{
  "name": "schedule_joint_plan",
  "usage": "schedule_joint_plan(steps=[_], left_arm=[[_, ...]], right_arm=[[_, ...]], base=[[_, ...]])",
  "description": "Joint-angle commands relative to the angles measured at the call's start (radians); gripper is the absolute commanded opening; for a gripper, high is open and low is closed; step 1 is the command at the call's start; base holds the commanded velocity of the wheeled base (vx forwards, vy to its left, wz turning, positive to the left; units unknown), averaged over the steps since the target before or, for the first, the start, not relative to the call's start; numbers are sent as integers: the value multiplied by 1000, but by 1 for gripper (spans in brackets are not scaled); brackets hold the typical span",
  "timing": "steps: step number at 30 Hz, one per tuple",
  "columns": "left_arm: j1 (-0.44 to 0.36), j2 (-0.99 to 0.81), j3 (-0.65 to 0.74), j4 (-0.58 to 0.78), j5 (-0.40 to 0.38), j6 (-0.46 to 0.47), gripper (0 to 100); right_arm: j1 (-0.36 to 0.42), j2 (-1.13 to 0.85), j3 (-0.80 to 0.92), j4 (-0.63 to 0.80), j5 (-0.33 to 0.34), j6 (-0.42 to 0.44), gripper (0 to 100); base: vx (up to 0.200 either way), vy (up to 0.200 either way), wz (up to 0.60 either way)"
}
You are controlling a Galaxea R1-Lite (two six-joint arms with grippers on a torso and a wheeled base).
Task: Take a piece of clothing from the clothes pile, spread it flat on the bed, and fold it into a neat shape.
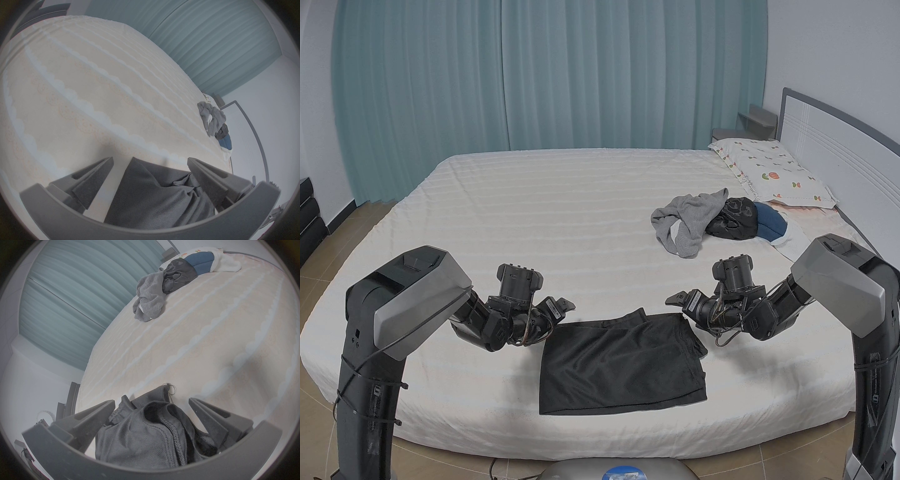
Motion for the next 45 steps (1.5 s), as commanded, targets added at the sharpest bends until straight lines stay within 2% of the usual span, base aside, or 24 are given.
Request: schedule_joint_plan(steps=[1, 10, 14, 17, 24, 25, 28, 45], left_arm=[[-1, 28, -14, 12, 4, 14, 0], [0, 34, -22, 8, 66, 12, 0], [-1, 33, -22, 3, 113, 11, 0], [0, 28, -16, 1, 141, 6, 0], [5, 28, -11, 1, 146, 6, 0], [5, 28, -11, 1, 146, 6, 0], [5, 28, -10, 1, 146, 6, 0], [14, 34, -6, 3, 169, 6, 0]], right_arm=[[4, 4, 2, 0, 0, 0, 100], [6, 19, -6, 2, -2, -15, 100], [9, 27, -18, 2, 1, -101, 100], [22, 44, -29, -6, 0, -123, 100], [29, 61, -50, -23, 1, -137, 100], [29, 61, -50, -23, 1, -137, 0], [25, 76, -50, -35, -5, -163, 0], [-25, 48, -23, -41, -9, -152, 0]], base=[[0, 0, 0], [0, 0, 0], [0, 0, 0], [0, 0, 0], [0, 0, 0], [0, 0, 0], [0, 0, 0], [0, 0, 0]])
